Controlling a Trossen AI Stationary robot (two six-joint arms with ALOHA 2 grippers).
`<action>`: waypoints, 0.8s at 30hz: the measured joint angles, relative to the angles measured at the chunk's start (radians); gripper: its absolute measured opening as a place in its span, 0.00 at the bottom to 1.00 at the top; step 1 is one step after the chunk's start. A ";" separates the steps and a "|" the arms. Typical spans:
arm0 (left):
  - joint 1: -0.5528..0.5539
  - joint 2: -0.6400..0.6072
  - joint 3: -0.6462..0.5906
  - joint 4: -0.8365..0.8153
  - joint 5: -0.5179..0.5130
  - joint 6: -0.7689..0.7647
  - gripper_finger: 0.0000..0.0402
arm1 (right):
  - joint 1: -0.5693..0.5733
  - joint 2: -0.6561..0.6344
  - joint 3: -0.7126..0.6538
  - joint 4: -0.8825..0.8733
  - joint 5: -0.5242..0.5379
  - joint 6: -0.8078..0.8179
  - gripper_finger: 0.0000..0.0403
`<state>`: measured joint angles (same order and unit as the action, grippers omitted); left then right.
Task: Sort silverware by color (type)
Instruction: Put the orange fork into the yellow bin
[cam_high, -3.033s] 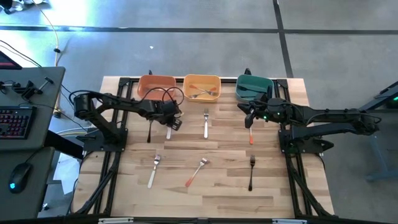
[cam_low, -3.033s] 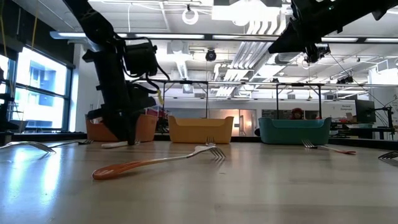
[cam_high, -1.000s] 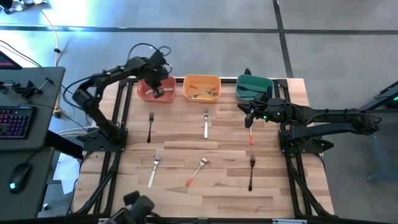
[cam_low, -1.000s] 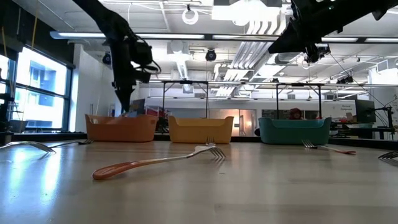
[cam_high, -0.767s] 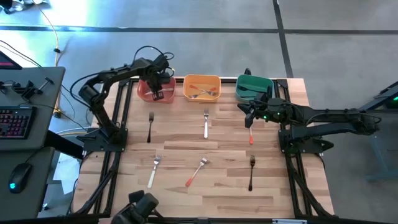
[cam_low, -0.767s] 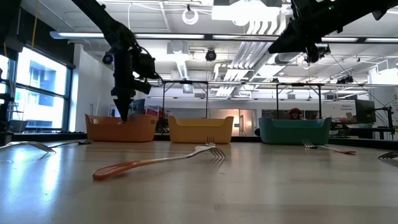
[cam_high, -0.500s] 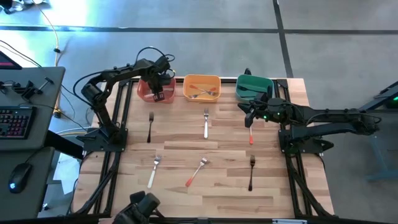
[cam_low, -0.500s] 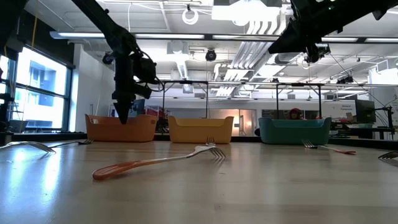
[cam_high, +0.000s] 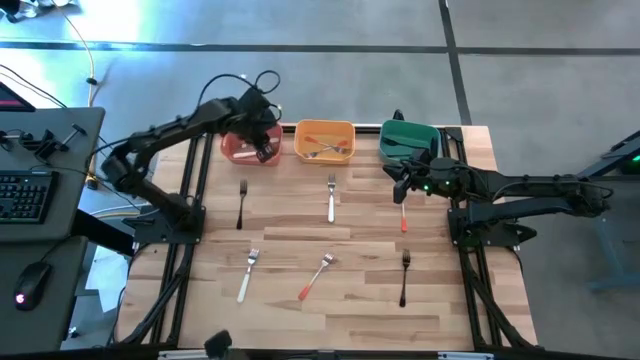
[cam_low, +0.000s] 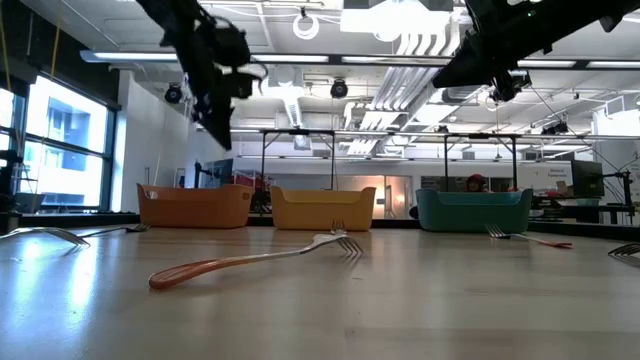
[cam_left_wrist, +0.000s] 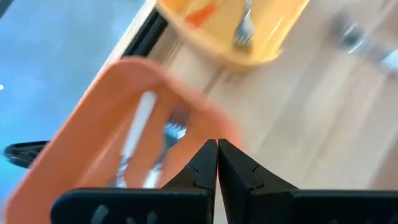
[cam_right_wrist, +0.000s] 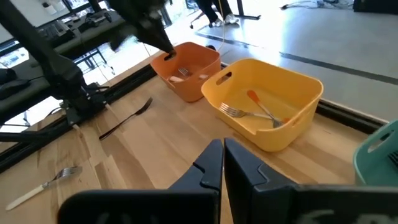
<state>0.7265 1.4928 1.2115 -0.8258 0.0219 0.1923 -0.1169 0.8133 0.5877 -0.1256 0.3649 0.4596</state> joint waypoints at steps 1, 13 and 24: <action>-0.021 -0.025 -0.011 0.015 0.000 -0.049 0.01 | 0.000 0.000 0.000 -0.011 0.000 0.013 0.00; -0.289 -0.213 -0.305 0.300 0.003 -0.559 0.00 | -0.002 0.029 0.000 -0.349 -0.002 0.242 0.03; -0.460 -0.231 -0.624 0.857 0.038 -0.814 0.00 | -0.026 0.246 0.000 -0.660 -0.070 0.644 0.28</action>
<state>0.2664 1.2617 0.5875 0.0314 0.0601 -0.6219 -0.1433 1.0592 0.5880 -0.7856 0.2949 1.1036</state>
